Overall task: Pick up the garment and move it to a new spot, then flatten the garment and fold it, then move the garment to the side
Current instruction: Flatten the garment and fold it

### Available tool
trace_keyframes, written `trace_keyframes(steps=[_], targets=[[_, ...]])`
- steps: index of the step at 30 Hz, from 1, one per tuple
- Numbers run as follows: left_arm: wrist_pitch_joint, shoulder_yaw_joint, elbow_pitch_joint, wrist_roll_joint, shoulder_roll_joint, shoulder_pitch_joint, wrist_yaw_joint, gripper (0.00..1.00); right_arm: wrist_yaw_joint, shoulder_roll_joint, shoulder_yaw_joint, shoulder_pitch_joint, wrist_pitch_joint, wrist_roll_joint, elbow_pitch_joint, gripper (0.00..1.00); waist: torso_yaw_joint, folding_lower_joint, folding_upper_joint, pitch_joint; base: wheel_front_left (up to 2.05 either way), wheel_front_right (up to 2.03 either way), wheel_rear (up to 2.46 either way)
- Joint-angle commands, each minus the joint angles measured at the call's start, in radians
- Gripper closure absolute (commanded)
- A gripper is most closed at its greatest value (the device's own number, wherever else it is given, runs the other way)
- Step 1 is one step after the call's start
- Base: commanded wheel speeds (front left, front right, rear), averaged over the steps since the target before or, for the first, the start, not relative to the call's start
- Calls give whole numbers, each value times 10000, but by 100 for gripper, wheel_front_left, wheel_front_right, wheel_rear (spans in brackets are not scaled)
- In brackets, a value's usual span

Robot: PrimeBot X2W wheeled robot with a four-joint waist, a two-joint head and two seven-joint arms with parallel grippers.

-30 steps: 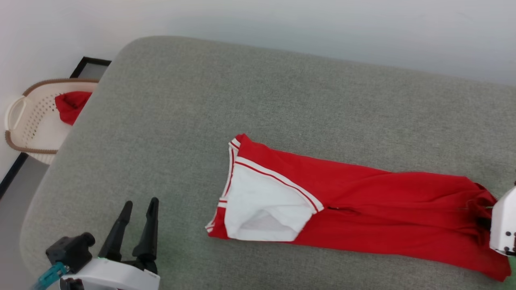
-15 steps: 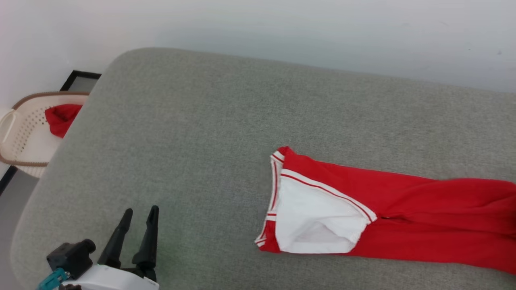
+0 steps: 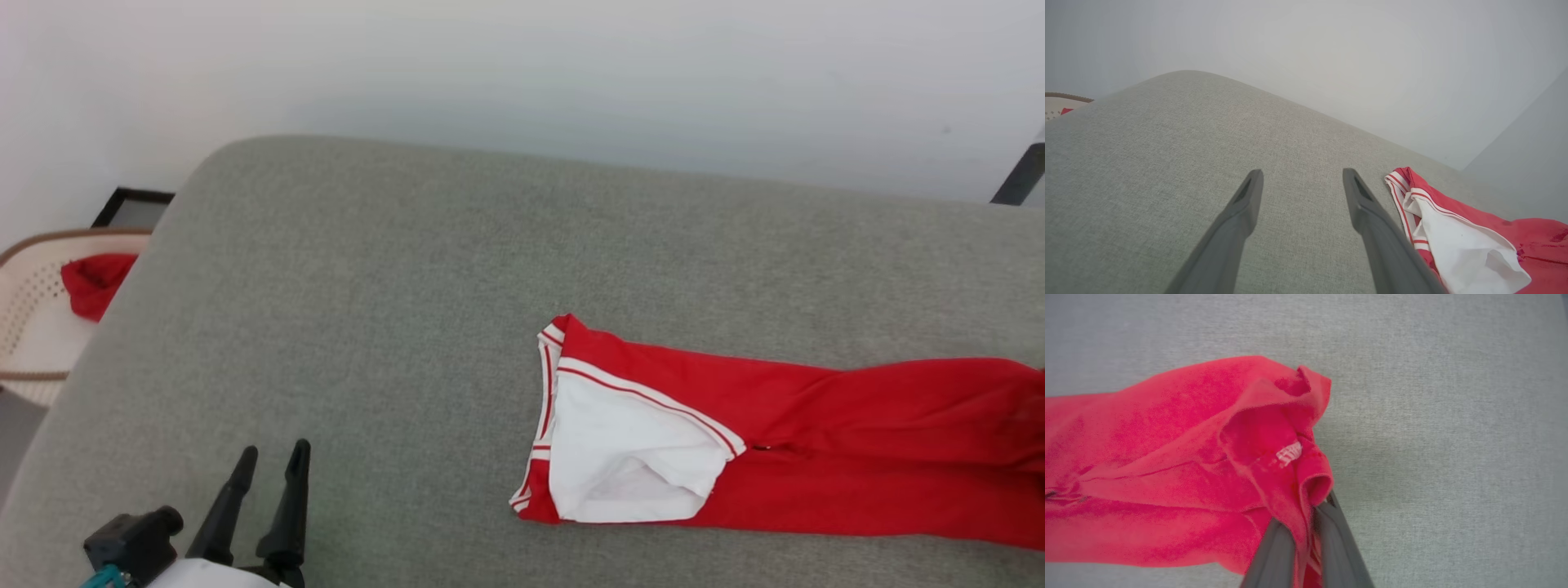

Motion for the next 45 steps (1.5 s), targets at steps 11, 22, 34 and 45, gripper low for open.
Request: trace_keyframes(steps=[11,22,34,45], targets=[[-41,-39,16,-78,-54,232,-26,0,-10,1099,742,689,1503,1325,-3725,100,-282,0,0,-566,0,0,0],[-38,-687,239,-97,-161,-334,-25,0,-10,2700,2348,-5,1457,1171,-4205,100,521,0,0,-541,0,0,0],[-25,-1573,566,-208,-559,-1320,-15,0,-10,3445,3349,-675,328,489,-2263,100,1962,0,0,-318,0,0,0],[-25,-1848,784,-372,-798,-1771,-14,0,-8,4016,3920,-1619,-1078,-72,364,100,2454,0,0,10,0,0,0]])
